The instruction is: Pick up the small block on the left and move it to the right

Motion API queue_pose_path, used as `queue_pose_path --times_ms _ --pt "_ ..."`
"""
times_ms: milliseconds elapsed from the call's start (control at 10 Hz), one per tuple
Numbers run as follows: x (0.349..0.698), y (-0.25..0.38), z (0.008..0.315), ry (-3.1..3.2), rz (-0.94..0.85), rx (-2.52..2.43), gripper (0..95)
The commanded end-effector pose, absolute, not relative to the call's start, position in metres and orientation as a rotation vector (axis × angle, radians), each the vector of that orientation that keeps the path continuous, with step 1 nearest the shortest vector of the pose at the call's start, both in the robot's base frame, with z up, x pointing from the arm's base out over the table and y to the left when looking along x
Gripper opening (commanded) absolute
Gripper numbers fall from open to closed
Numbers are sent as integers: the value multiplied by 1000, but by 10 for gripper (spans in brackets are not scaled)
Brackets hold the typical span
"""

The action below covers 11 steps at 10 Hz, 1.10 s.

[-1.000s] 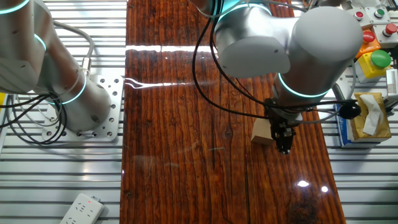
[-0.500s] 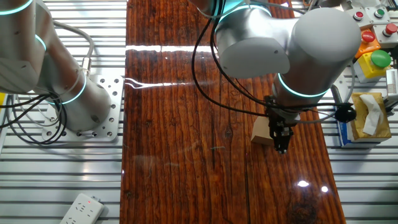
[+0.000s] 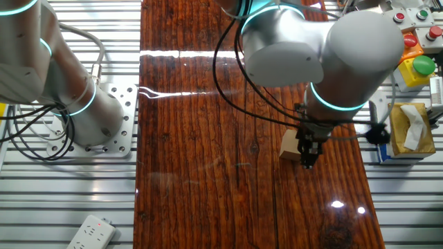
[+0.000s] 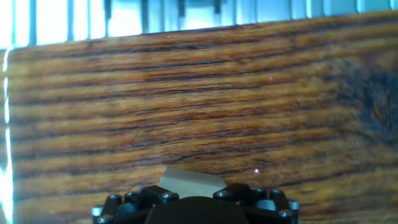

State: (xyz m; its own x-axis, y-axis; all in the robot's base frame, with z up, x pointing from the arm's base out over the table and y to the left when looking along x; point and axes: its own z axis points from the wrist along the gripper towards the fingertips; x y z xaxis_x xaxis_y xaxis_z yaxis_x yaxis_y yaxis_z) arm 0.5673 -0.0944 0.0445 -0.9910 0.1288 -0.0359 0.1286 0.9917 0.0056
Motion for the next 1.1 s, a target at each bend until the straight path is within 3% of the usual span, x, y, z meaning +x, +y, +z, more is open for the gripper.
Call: queue_pose_path --times_ms 100,800,900,1100 --pt "569 -97 39 3088 72 333 760" --pt "566 -96 38 3092 201 394 760" --pt "566 -94 37 3094 214 402 950" --pt "566 -89 34 3090 193 402 950"
